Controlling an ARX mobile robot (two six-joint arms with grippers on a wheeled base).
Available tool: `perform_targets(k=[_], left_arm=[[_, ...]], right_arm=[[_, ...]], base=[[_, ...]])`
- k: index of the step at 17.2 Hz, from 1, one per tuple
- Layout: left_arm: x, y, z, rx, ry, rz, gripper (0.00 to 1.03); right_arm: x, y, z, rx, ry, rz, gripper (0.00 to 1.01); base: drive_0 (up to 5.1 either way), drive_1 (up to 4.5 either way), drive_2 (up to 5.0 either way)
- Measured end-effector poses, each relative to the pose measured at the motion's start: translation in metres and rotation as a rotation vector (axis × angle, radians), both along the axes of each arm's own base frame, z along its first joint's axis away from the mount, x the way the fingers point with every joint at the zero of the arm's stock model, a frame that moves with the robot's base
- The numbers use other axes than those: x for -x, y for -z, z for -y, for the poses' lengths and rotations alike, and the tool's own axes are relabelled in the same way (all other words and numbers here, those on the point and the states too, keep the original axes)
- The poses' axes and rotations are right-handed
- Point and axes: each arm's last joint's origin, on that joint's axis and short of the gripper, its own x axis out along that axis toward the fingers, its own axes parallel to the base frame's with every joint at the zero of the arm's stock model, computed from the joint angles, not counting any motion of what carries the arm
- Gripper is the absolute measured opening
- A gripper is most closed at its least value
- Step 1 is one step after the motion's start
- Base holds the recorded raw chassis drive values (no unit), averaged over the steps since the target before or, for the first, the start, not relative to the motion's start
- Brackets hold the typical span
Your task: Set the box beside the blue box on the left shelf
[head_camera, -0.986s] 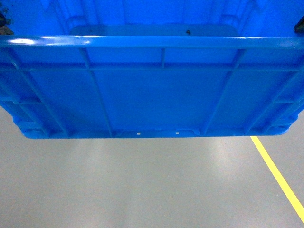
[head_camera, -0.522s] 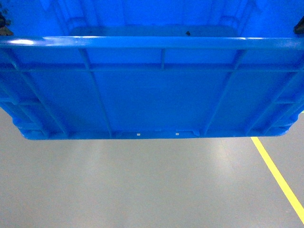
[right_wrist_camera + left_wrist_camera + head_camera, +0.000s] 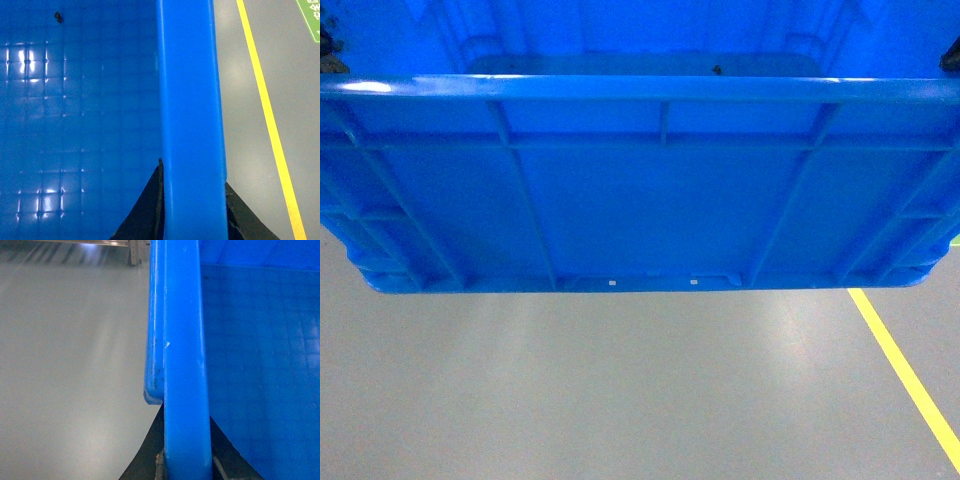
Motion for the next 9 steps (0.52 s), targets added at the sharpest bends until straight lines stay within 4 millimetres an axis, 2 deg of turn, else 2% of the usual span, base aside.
perform_targets(k=[9], left_arm=[[-0.0001,0.0002,0.0000,-0.001,-0.002,0.000,0.07]], right_arm=[[-0.0006,0.0002,-0.0003,0.002,-0.003,0.003,0.18]], base=[[0.3,4.63,-4.0]])
